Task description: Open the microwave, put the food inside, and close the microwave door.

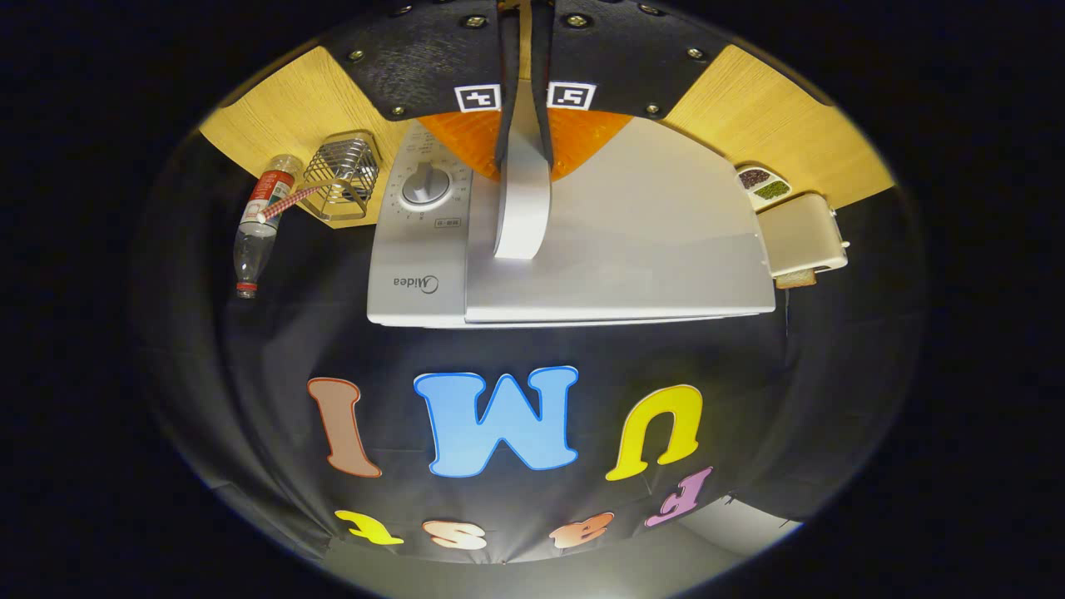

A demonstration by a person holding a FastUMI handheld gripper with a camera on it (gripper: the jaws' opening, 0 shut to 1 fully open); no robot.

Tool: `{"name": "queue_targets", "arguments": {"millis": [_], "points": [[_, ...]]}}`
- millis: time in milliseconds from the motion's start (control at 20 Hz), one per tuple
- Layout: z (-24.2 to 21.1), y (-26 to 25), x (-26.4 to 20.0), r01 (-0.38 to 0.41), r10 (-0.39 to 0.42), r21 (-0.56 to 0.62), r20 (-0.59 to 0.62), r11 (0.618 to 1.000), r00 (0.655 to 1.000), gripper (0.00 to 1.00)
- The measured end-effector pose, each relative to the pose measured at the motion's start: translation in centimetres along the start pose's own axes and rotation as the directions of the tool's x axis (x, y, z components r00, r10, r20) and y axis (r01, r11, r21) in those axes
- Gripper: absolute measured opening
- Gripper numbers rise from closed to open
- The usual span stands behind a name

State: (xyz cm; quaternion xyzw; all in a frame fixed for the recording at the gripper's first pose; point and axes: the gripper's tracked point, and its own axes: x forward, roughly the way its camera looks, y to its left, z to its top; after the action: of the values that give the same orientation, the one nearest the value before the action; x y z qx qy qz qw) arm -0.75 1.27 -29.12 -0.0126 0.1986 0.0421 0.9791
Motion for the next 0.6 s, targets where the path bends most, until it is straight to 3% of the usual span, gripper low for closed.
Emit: {"name": "queue_targets", "arguments": {"millis": [600], "points": [[-1.7, 10.7, -11.3, -0.233, 0.233, -0.003, 0.01, 0.973, 0.972, 0.05]]}}
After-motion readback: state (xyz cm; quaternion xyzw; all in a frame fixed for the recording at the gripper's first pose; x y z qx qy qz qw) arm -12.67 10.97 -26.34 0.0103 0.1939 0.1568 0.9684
